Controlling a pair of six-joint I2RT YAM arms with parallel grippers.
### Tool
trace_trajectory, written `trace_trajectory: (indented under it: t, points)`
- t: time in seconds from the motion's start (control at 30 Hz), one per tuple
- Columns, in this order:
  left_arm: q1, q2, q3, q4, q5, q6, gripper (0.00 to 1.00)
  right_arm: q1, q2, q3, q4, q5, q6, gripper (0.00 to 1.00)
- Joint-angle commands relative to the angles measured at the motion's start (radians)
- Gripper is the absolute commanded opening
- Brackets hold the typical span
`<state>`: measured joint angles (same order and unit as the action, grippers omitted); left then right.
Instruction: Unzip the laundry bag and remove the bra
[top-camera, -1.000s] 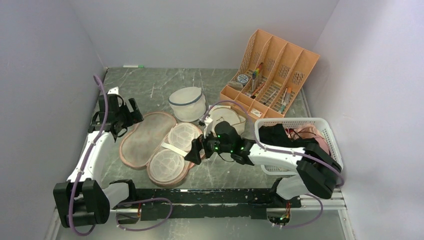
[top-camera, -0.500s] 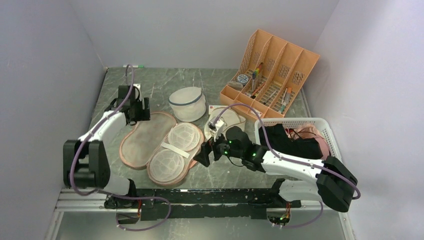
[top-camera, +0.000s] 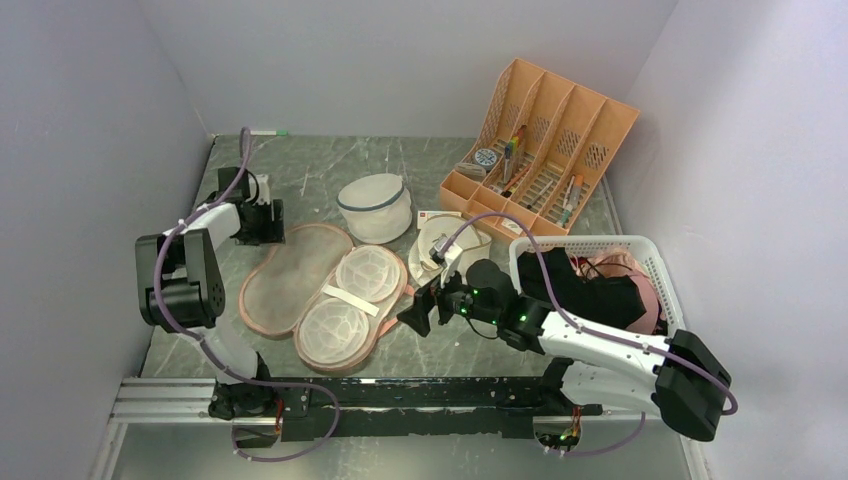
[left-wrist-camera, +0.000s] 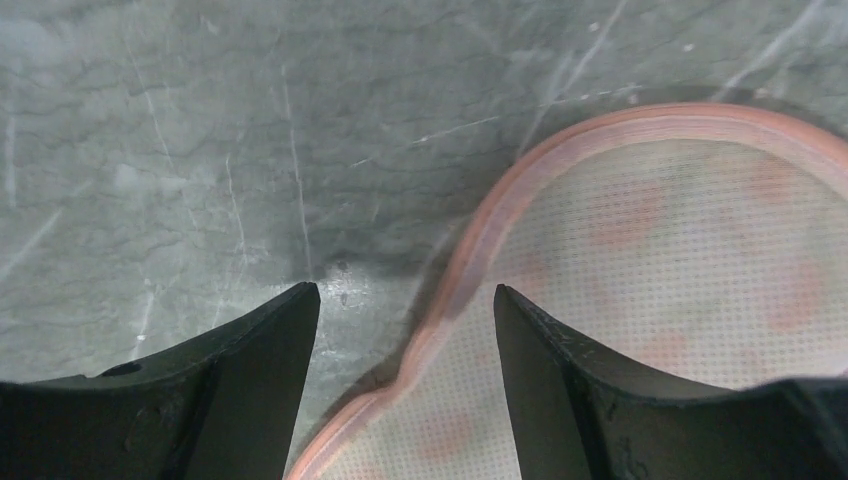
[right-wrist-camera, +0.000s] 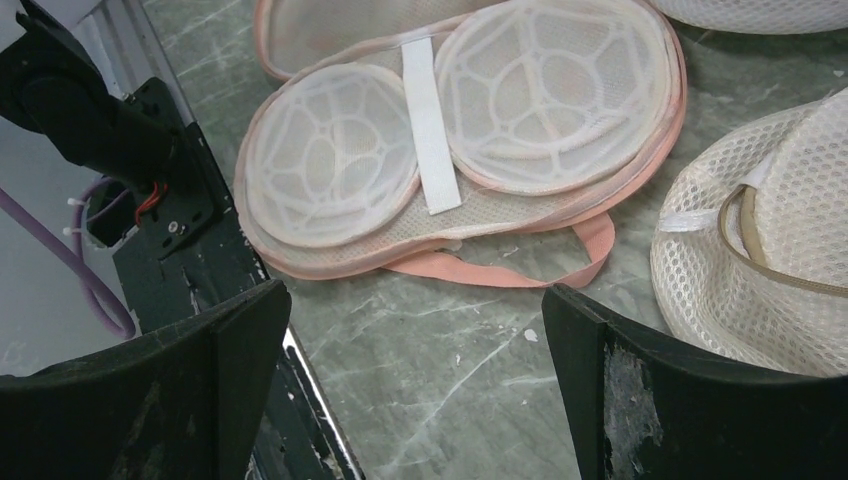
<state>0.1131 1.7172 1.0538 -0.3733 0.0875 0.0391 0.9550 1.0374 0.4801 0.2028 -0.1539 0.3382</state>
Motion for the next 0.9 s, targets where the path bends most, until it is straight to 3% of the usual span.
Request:
trace_trajectory:
  t: [0.0, 0.17, 0.27, 0.33, 0.53, 0.7, 0.87]
  points:
    - [0.030, 0.042, 0.023, -0.002, 0.121, -0.012, 0.75, -0.002, 0.022, 0.014, 0.007, 0.016, -0.026, 1.00]
    - [0.027, 0.058, 0.019, -0.002, 0.073, -0.034, 0.67, -0.002, 0.056, 0.026, 0.023, -0.014, -0.008, 1.00]
    - [0.025, 0.054, 0.024, -0.006, 0.083, -0.043, 0.51, -0.002, 0.051, 0.025, 0.021, -0.014, 0.002, 1.00]
    - [0.019, 0.018, 0.020, -0.004, 0.083, -0.046, 0.35, -0.002, 0.038, 0.026, 0.009, -0.004, 0.002, 1.00]
    - [-0.049, -0.153, -0.018, -0.008, -0.014, -0.115, 0.08, -0.002, 0.000, 0.012, -0.016, 0.033, 0.006, 1.00]
    - [-0.177, -0.273, 0.030, -0.162, -0.167, -0.207, 0.07, -0.002, 0.022, 0.015, -0.019, 0.040, 0.019, 1.00]
    - [-0.194, -0.362, 0.020, -0.273, -0.066, -0.346, 0.07, -0.003, 0.026, 0.014, -0.024, 0.106, 0.050, 1.00]
